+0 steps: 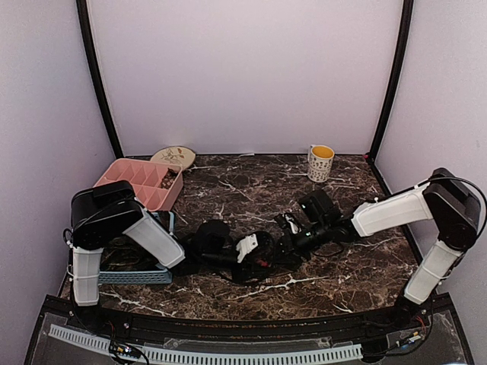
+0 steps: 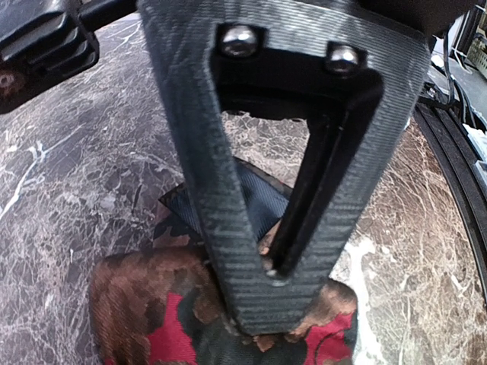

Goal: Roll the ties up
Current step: Roll the tie at the center of the board.

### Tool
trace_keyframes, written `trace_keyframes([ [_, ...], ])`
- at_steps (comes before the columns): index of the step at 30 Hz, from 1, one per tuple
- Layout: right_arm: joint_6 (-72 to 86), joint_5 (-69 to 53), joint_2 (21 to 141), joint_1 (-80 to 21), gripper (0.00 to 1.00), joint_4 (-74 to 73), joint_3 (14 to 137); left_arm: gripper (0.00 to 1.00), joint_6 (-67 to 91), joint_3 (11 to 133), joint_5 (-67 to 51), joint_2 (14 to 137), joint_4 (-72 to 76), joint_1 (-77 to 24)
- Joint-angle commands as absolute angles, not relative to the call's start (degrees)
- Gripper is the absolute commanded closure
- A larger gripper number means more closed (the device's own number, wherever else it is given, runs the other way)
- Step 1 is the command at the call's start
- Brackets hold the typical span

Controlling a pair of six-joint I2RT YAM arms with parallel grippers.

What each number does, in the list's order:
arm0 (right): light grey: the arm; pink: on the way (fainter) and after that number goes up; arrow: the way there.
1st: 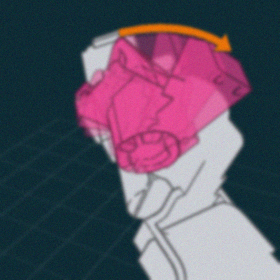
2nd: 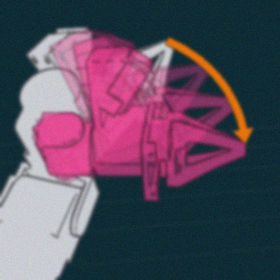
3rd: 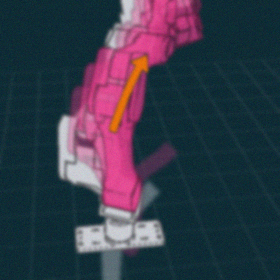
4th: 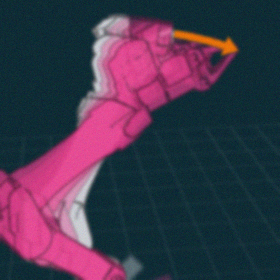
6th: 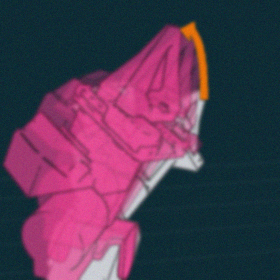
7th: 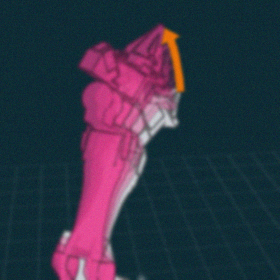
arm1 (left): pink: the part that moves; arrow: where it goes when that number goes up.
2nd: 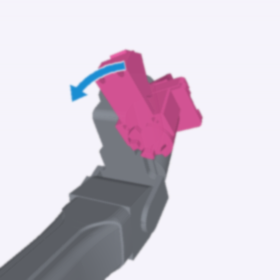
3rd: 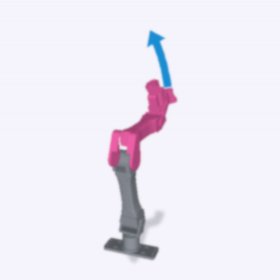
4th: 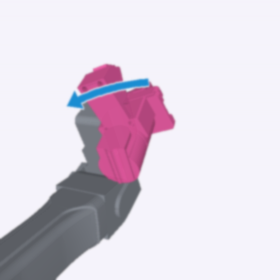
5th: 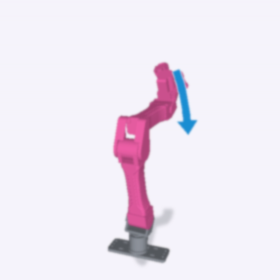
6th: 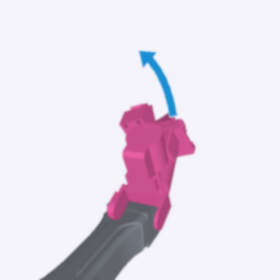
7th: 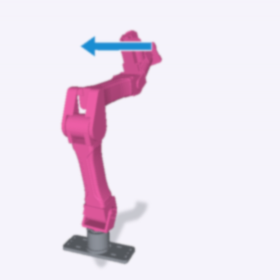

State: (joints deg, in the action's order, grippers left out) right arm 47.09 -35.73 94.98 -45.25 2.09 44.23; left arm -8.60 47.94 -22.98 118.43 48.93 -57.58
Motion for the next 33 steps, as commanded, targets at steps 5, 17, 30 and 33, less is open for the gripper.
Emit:
trace_keyframes([
  [5,46.2,-32.4,97.7,-45.6,1.0,2.6,40.2,0.5,-8.3,45.9,-23.9,118.1,46.9,-57.7],
  [17,44.9,-33.5,99.7,-40.8,1.0,3.4,35.1,0.36,-5.7,46.5,-24.6,118.7,54.9,-57.7],
  [30,41.6,-31.6,97.3,-37.6,1.0,-2.8,32.3,0.33,-3.3,50.7,-27.2,123.5,56.7,-57.7],
  [33,40.9,-31.4,96.7,-37.6,1.0,-3.6,31.8,0.33,-2.8,51.5,-27.8,123.6,56.1,-57.7],
])
